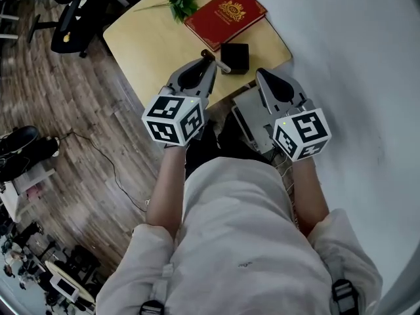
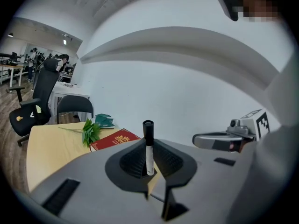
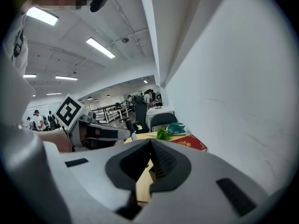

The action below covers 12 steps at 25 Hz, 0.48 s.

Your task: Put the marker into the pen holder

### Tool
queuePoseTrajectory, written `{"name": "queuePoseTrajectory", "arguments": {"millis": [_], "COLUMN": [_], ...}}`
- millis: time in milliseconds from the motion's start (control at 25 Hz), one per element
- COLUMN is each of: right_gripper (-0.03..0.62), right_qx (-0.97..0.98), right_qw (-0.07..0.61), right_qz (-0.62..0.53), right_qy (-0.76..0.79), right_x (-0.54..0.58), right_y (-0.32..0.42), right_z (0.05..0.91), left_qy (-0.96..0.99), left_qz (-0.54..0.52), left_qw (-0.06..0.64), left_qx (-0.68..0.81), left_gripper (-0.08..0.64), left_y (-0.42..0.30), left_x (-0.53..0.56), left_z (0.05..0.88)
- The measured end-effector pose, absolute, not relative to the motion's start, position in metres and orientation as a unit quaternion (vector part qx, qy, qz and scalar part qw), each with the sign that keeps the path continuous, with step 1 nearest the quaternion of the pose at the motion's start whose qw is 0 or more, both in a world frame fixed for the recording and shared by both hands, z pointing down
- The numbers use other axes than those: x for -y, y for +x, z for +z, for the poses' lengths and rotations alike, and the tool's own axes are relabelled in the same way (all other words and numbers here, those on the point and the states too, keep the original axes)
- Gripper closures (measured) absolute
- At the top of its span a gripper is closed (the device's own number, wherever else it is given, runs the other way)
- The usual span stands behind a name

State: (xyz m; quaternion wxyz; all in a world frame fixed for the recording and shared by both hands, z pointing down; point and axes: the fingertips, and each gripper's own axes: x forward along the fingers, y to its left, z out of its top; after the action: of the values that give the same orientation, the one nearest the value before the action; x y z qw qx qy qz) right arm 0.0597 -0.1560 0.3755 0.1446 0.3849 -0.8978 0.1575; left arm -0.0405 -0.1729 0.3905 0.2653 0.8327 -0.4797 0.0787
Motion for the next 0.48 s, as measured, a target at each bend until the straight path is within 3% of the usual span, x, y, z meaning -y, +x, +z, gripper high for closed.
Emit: {"name": "queuePoseTrajectory", "arguments": {"millis": [480], "right_gripper": [0.594], "right_qx": [0.889], "right_qw": [0.171], "right_qz": [0.153], "right_qy": [0.397], "right_x": [0.180], "right_y": [0.059], "right_z": [0.392], "left_qy": [0.839], "left_qz": [0.080], "left_qw": [0.297], "left_qx": [0.449], "left_gripper": [0.514], "left_y": [-0.032], "left_x": [0.212], "left_z": [0.432]}}
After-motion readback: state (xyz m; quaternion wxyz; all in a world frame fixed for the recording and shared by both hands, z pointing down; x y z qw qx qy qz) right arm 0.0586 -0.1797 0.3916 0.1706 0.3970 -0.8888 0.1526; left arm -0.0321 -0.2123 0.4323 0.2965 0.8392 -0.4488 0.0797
